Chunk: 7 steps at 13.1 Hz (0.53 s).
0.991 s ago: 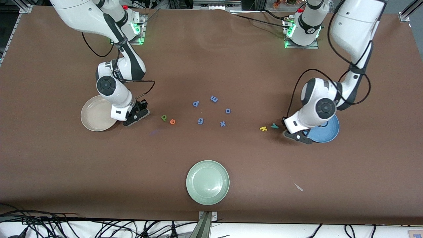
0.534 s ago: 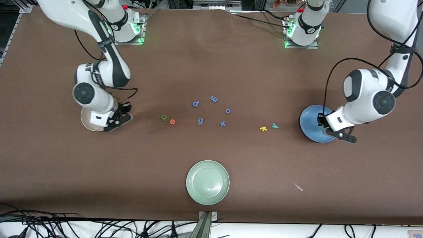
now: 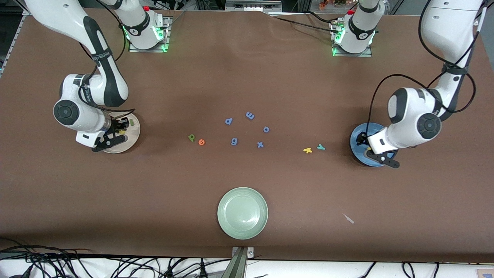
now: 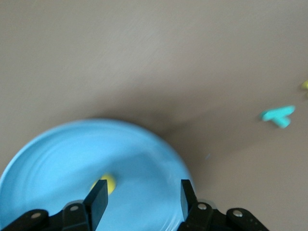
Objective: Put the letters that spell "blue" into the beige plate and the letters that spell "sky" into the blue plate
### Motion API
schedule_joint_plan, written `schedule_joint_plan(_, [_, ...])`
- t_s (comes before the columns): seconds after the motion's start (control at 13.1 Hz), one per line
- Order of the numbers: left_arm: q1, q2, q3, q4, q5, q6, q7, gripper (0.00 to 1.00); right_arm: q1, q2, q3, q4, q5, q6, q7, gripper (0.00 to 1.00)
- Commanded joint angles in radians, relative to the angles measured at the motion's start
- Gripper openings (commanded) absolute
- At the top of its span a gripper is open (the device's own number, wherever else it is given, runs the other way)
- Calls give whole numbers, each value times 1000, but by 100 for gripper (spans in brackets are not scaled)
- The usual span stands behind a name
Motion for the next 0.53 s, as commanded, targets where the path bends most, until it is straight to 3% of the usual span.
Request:
schedule_joint_plan(0.0, [-116,26,-21,24,-38,48,-62,70,6,-18,12,13,6,-50,18,100])
schedule_joint_plan(0.15, [-180,66,-21,63,-72,52,-128,70,12,-10,53,44,11,-49,70,100])
schedule_joint_plan(0.46, [-220,124,-21,65,-72,147,-173,70,14,34,218,107,12,-9,170,100])
